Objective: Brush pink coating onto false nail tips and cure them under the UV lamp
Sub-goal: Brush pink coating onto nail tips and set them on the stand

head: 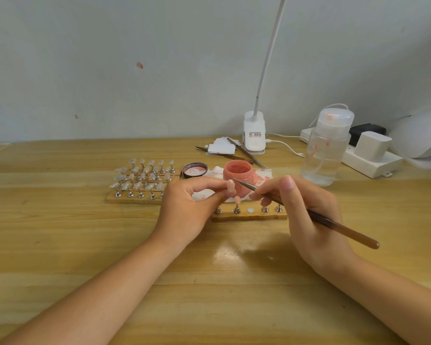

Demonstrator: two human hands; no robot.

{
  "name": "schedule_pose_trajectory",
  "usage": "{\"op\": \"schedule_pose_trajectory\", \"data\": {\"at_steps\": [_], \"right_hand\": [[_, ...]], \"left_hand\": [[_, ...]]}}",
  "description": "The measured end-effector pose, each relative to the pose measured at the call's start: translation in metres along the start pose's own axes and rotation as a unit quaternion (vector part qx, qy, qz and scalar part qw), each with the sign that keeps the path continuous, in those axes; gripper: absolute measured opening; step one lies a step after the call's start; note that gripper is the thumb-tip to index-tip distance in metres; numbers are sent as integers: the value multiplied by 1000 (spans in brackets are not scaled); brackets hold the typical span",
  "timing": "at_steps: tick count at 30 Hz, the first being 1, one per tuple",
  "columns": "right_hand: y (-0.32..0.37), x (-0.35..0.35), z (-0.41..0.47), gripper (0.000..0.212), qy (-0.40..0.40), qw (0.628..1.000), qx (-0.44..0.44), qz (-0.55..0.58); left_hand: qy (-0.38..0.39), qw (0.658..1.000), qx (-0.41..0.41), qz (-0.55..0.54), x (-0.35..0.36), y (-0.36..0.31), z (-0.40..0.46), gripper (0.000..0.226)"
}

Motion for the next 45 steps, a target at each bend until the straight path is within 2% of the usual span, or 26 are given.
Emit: {"op": "schedule_pose_trajectory", "data": {"at_steps": [5, 10, 14, 19, 22, 27, 31, 33, 36, 38, 41, 45], "right_hand": [[0, 1, -3, 45, 18, 999, 11, 29], [2, -1, -1, 41, -20, 1000, -9, 18], [2, 1, -3, 43, 16, 1000, 2, 20], [2, 0, -1, 43, -14, 1000, -5, 19], [0, 2, -2, 44, 13, 1000, 12, 15], [2, -1, -2, 43, -18, 1000, -5, 12], [0, 2, -3, 44, 19, 999, 19, 20], [2, 0, -4, 44, 5, 1000, 12, 29], [3, -1, -1, 40, -18, 1000, -18, -3], [1, 1, 0, 39, -6, 1000, -9, -26], [-1, 1, -3, 44, 13, 1000, 10, -1], [2, 0, -1, 40, -16, 999, -14, -31]], "left_hand": [[-27, 999, -18, -11, -4, 6, 1, 8], [-17, 1000, -9, -14, -1, 4, 1, 9], [-24, 1000, -11, -9, -4, 8, 1, 8], [-10, 1000, 1, -9, -3, 8, 1, 8], [-10, 1000, 7, -7, -3, 8, 1, 9], [-2, 1000, 25, -7, -2, 8, 1, 16], [-2, 1000, 27, 3, -3, 9, 1, 16], [-1, 1000, 29, 4, -2, 8, 1, 22], [0, 1000, 29, 10, -2, 8, 1, 22], [-2, 999, 32, 16, -2, 7, 1, 22], [-6, 999, 32, 20, -2, 6, 1, 21], [-13, 999, 31, 42, -2, 5, 1, 16]]}}
Point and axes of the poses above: each hand's wrist, its own z-axis towards the middle knuckle, its own x-axis out of the palm, y = z × x, the point moved 3 cm from there along z, towards the middle knuckle, and after that the axes turned 15 degrees about -z, right-handed, at the moved point
